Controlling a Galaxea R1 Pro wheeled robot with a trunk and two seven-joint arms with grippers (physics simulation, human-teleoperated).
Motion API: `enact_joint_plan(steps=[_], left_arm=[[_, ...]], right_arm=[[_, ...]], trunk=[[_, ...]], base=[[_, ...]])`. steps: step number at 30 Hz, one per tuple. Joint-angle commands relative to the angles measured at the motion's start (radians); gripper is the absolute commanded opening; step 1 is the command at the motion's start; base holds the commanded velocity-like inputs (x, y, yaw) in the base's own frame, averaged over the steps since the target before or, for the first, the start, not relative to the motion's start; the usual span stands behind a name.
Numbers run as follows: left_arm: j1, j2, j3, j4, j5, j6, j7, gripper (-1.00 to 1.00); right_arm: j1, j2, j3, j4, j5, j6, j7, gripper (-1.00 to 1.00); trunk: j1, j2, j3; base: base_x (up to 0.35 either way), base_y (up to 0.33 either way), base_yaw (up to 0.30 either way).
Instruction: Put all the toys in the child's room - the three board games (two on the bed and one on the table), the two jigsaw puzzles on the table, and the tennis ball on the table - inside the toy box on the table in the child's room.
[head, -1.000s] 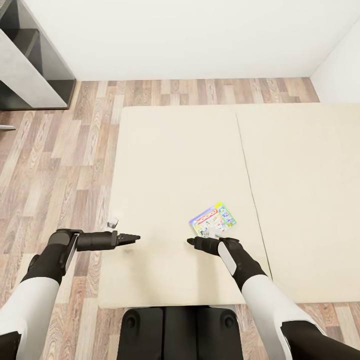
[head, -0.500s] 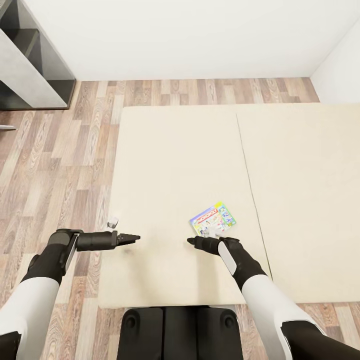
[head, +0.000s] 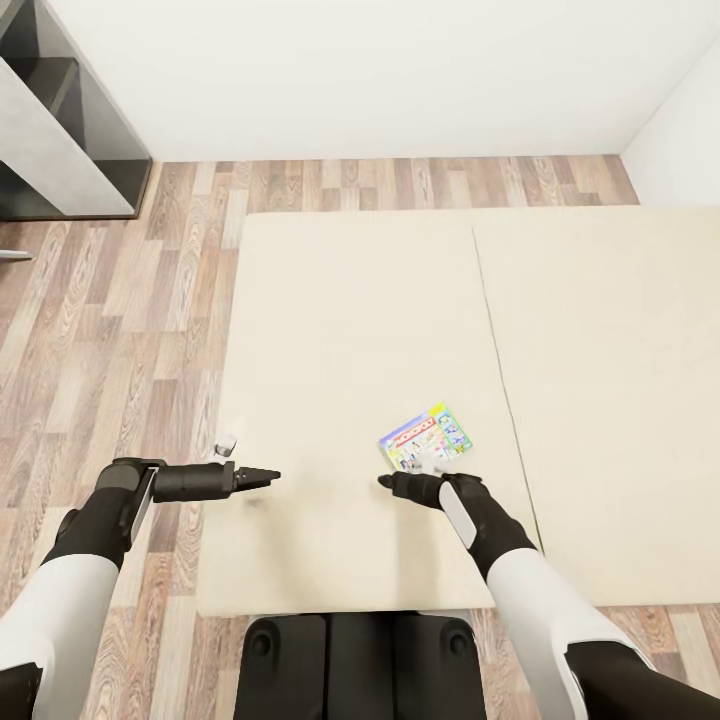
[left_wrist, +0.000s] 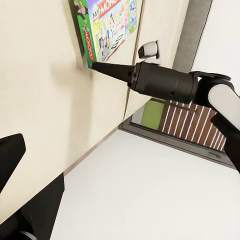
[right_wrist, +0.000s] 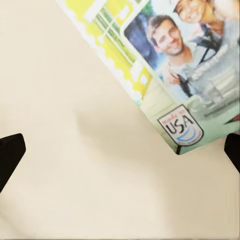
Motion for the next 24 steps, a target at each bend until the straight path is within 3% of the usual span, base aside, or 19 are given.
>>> enact_joint_plan(steps=[1, 11, 24], left_arm=[[0.000, -0.001, 0.003, -0.001, -0.011, 0.010, -0.009, 1.00], [0.000, -0.001, 0.004, -0.001, -0.010, 0.010, -0.009, 1.00], [0.000, 0.008, 0.004, -0.001, -0.011, 0.010, -0.009, 1.00]], right_arm=[[0.000, -0.001, 0.000, -0.001, -0.002, 0.008, 0.001, 1.00], [-0.002, -0.007, -0.002, -0.022, 0.000, 0.123, 0.000, 1.00], [0.000, -0.008, -0.005, -0.231, 0.000, 0.273, -0.002, 1.00]], trunk=[[0.001, -0.002, -0.001], [0.001, -0.002, -0.001], [0.001, -0.002, -0.001]], base=[[0.000, 0.000, 0.000], [0.000, 0.000, 0.000], [0.000, 0.000, 0.000]])
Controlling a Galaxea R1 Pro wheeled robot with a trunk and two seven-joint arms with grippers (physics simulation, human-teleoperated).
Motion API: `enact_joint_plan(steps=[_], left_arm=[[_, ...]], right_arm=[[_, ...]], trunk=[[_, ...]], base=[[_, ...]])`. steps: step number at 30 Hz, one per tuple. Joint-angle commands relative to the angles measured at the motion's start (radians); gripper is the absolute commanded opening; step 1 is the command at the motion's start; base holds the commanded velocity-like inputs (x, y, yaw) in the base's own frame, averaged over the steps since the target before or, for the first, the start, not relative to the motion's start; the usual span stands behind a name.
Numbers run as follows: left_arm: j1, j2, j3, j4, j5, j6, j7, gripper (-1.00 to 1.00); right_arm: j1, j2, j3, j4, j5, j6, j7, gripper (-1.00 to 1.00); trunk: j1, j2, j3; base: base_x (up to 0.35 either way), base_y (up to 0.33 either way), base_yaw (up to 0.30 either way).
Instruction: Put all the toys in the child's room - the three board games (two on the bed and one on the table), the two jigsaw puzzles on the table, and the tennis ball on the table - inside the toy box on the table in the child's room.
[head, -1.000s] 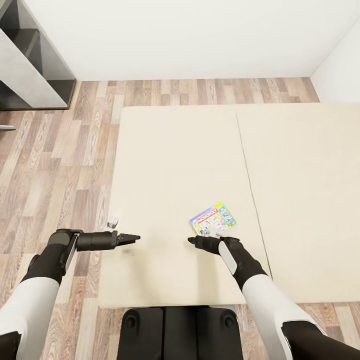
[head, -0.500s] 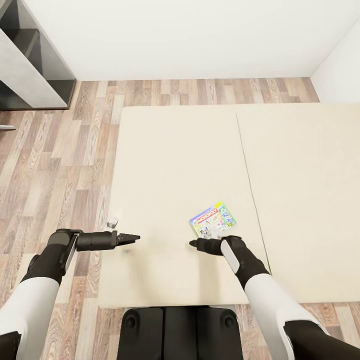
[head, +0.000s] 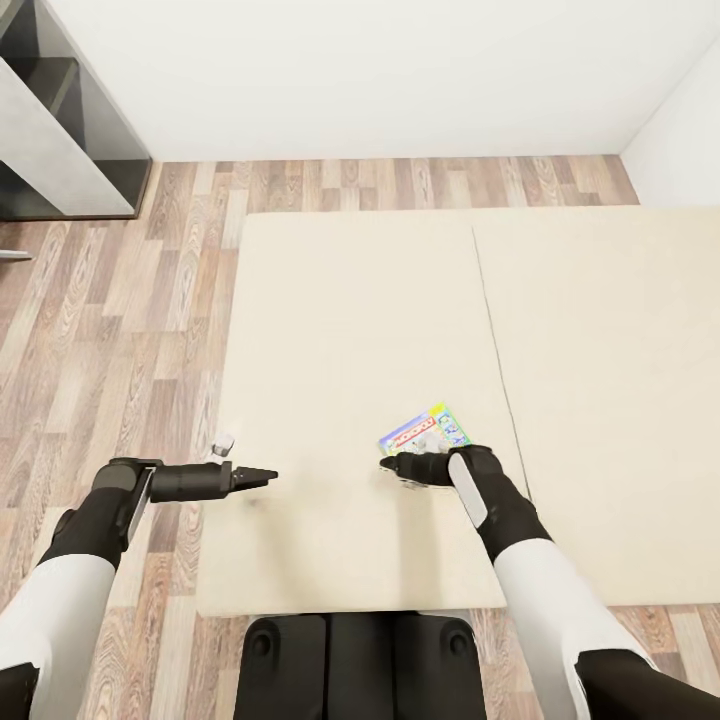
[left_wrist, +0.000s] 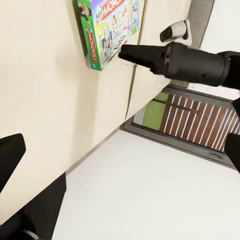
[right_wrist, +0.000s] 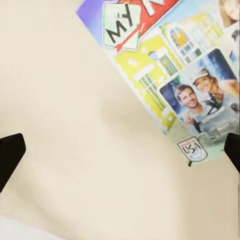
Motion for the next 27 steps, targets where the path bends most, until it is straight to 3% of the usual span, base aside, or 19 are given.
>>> enact_joint_plan(steps=[1, 12, 20, 23, 27], left_arm=[[0.000, 0.000, 0.003, -0.001, -0.011, 0.010, -0.010, 1.00], [0.000, 0.013, 0.003, -0.001, -0.008, 0.010, -0.012, 1.00], [0.000, 0.014, 0.003, -0.001, -0.006, 0.009, -0.014, 1.00], [0.000, 0.014, 0.003, -0.001, -0.006, 0.009, -0.015, 1.00], [0.000, 0.014, 0.002, -0.001, -0.005, 0.009, -0.015, 1.00]], right_arm=[[0.000, 0.000, -0.001, -0.025, 0.004, 0.014, 0.004, 1.00], [0.020, -0.015, -0.014, -0.098, 0.003, 0.031, 0.003, 1.00], [0.003, -0.074, -0.033, -0.132, 0.001, 0.031, -0.004, 1.00], [-0.001, -0.083, -0.038, -0.174, 0.001, 0.032, -0.036, 1.00], [-0.012, -0.078, -0.042, -0.206, 0.000, 0.039, -0.131, 1.00]], trunk=[[0.001, -0.001, -0.001], [0.001, -0.001, -0.001], [0.001, -0.001, -0.001], [0.001, -0.001, -0.001], [0.001, -0.001, -0.001]], base=[[0.000, 0.000, 0.000], [0.000, 0.000, 0.000], [0.000, 0.000, 0.000], [0.000, 0.000, 0.000], [0.000, 0.000, 0.000]])
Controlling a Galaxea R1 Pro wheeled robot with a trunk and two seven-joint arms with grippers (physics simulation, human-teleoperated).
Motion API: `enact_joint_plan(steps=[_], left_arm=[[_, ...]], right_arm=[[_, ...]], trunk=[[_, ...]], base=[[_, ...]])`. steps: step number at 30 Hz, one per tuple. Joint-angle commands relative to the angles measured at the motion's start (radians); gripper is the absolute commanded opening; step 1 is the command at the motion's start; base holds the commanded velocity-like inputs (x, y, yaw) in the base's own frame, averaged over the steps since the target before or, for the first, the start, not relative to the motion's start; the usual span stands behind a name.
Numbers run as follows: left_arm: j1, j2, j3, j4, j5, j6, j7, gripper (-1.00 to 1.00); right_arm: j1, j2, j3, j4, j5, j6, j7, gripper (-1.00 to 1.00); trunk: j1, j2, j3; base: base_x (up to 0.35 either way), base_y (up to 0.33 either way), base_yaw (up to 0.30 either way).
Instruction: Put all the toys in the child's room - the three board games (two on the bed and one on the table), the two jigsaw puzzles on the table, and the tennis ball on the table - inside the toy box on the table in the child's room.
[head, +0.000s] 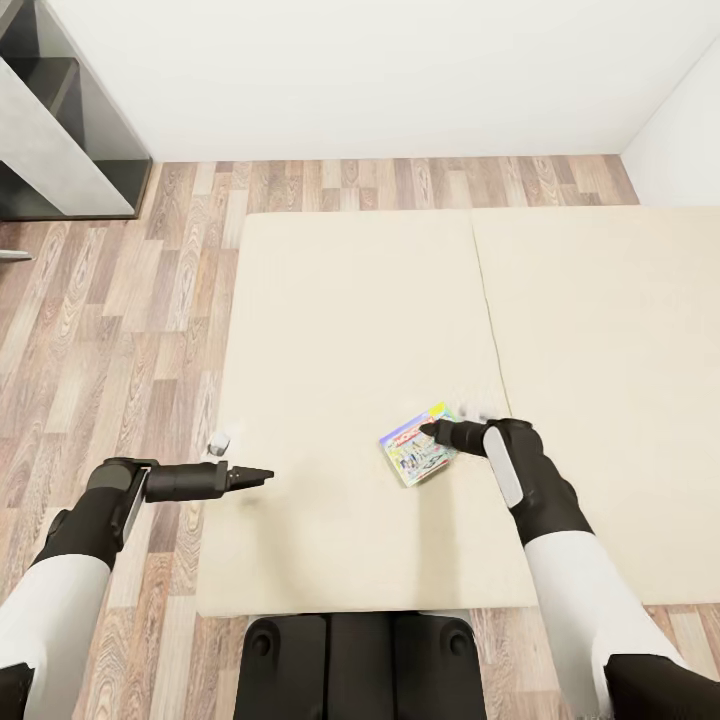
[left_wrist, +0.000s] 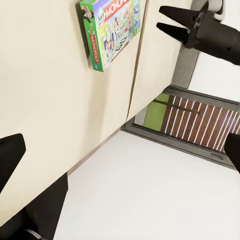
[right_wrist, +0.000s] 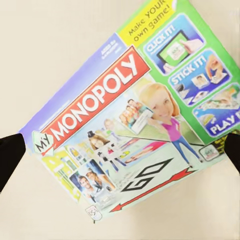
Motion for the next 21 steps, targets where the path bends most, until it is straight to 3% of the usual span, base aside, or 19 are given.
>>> enact_joint_plan(steps=[1, 11, 21], left_arm=[[-0.001, -0.001, 0.003, -0.001, -0.010, 0.010, -0.009, 1.00], [-0.001, 0.000, 0.003, -0.001, -0.008, 0.010, -0.011, 1.00], [0.001, 0.012, 0.003, -0.001, -0.003, 0.012, -0.015, 1.00]], right_arm=[[-0.004, 0.002, -0.003, -0.002, -0.002, 0.006, -0.013, 1.00], [-0.041, 0.014, 0.005, -0.004, -0.007, 0.009, -0.206, 1.00], [-0.042, 0.014, 0.004, -0.002, -0.018, 0.002, -0.231, 1.00]], trunk=[[0.001, -0.002, -0.001], [0.001, -0.002, -0.001], [0.001, -0.002, -0.001]], base=[[0.000, 0.000, 0.000], [0.000, 0.000, 0.000], [0.000, 0.000, 0.000]])
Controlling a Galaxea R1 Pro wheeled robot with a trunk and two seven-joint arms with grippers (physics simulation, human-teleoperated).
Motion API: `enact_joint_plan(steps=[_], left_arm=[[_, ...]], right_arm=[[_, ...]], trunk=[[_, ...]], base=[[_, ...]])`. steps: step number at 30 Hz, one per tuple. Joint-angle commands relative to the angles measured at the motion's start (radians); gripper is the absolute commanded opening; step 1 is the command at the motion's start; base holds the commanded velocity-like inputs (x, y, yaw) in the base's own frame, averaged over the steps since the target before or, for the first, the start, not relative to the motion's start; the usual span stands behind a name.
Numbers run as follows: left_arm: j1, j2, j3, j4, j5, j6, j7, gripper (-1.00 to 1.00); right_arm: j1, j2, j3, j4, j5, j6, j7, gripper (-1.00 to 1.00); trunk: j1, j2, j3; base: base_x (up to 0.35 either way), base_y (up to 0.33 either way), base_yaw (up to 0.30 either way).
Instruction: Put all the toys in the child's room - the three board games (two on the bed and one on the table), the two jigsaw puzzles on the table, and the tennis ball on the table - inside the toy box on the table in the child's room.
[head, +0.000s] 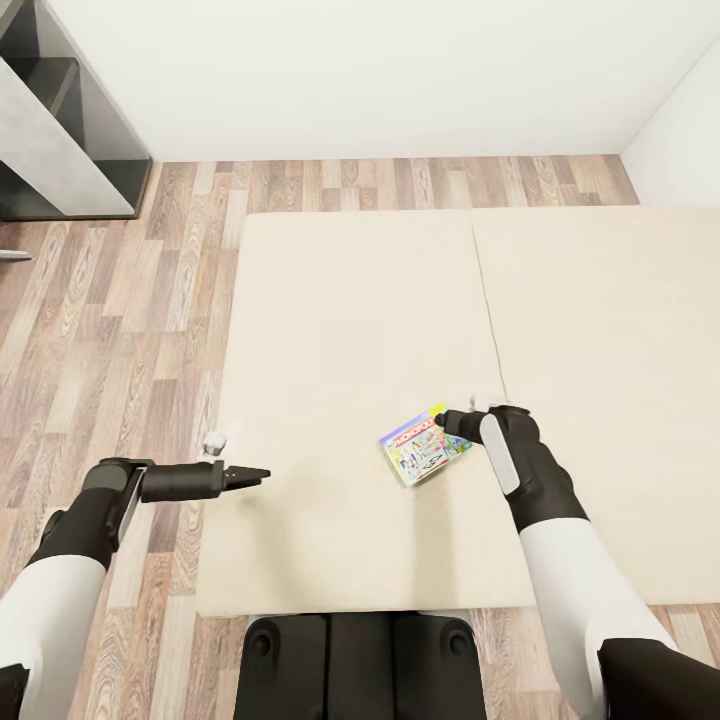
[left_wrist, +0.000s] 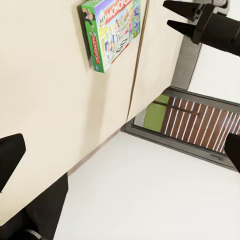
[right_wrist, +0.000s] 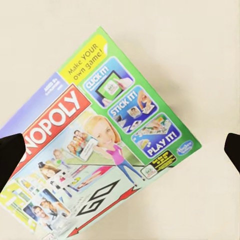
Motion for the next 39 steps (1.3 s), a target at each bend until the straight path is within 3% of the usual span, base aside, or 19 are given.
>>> enact_joint_plan(steps=[1, 5, 20, 39], left_arm=[[-0.001, 0.000, 0.003, -0.001, -0.010, 0.010, -0.010, 1.00], [-0.001, 0.000, 0.002, -0.001, -0.010, 0.010, -0.049, 1.00], [-0.001, -0.002, -0.003, -0.001, -0.012, 0.009, -0.049, 1.00], [-0.001, -0.002, -0.003, -0.001, -0.012, 0.009, -0.049, 1.00]], right_arm=[[0.000, 0.001, -0.001, -0.001, -0.010, 0.003, -0.008, 1.00], [0.000, 0.002, 0.000, 0.000, -0.010, 0.002, -0.009, 1.00], [-0.004, -0.001, 0.001, 0.002, -0.002, -0.012, -0.007, 1.00], [-0.054, 0.001, 0.004, 0.035, 0.003, -0.016, -0.007, 1.00]], trunk=[[0.001, -0.002, -0.001], [0.001, -0.002, -0.001], [0.001, -0.002, -0.002], [0.001, -0.002, -0.030]], base=[[0.000, 0.000, 0.000], [0.000, 0.000, 0.000], [0.000, 0.000, 0.000], [0.000, 0.000, 0.000]])
